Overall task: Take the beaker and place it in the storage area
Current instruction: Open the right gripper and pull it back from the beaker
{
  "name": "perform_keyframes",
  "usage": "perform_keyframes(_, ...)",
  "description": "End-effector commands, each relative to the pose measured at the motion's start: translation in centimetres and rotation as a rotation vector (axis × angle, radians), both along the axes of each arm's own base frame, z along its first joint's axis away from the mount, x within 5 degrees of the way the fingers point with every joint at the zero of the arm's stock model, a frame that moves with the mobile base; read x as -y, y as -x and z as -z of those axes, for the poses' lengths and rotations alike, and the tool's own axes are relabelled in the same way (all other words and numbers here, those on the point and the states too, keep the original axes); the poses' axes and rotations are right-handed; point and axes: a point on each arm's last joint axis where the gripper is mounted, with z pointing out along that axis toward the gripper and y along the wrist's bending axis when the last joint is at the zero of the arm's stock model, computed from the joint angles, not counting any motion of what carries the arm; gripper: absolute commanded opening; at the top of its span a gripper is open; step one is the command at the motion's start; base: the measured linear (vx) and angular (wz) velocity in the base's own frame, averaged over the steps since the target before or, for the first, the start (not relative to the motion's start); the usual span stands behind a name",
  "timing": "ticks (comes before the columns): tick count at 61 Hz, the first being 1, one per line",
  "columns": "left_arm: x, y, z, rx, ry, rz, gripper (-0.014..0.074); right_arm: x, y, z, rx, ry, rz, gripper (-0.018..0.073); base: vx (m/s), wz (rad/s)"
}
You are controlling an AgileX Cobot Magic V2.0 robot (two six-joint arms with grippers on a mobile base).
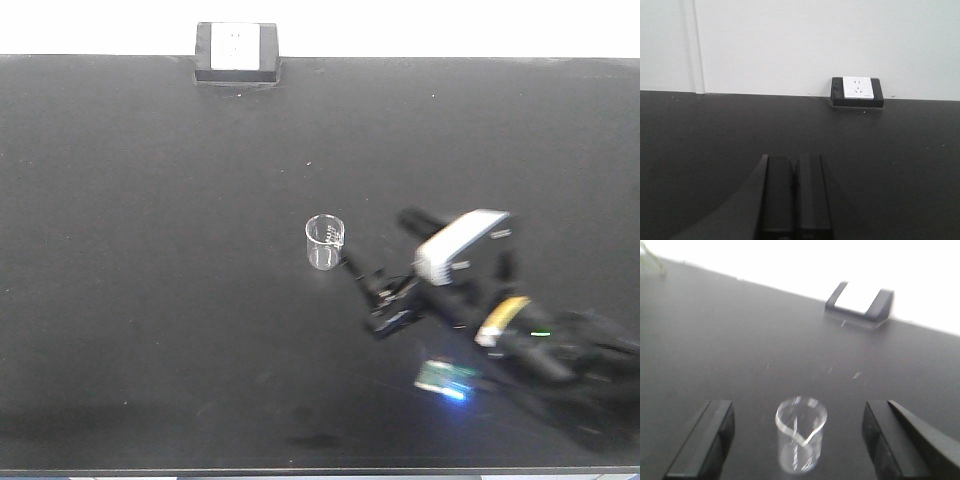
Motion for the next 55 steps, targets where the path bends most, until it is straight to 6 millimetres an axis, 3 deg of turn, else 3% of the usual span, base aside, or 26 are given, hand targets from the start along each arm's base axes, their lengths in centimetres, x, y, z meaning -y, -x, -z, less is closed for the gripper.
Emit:
perform_keyframes(1,0.2,0.0,-0.1,0.081,0.011,0.019,-0.0008,1.1,1.2,-3.8,0.06,-0.046,0.034,0.0574,0.0,0.0)
perform_keyframes(12,0.2,0.0,-0.1,0.081,0.011,0.019,-0.0008,3.6,4.9,-7.7,0.064,-0.031,0.054,0.0574,0.0,0.0)
perform_keyframes(27,0.2,0.0,-0.1,0.081,0.011,0.019,-0.0008,6.3,8.8,-9.9,0.11,-0.056,0.069,0.0572,0.0,0.0)
perform_keyframes(45,0.2,0.0,-0.1,0.081,0.011,0.019,-0.0008,7.2,10.2,-11.0,0.187,-0.107,0.072,0.0572,0.0,0.0)
perform_keyframes(55,0.2,0.0,-0.1,0.081,0.011,0.019,-0.0008,7.4,10.3,-11.1,0.254,-0.019,0.077,0.0562,0.0,0.0)
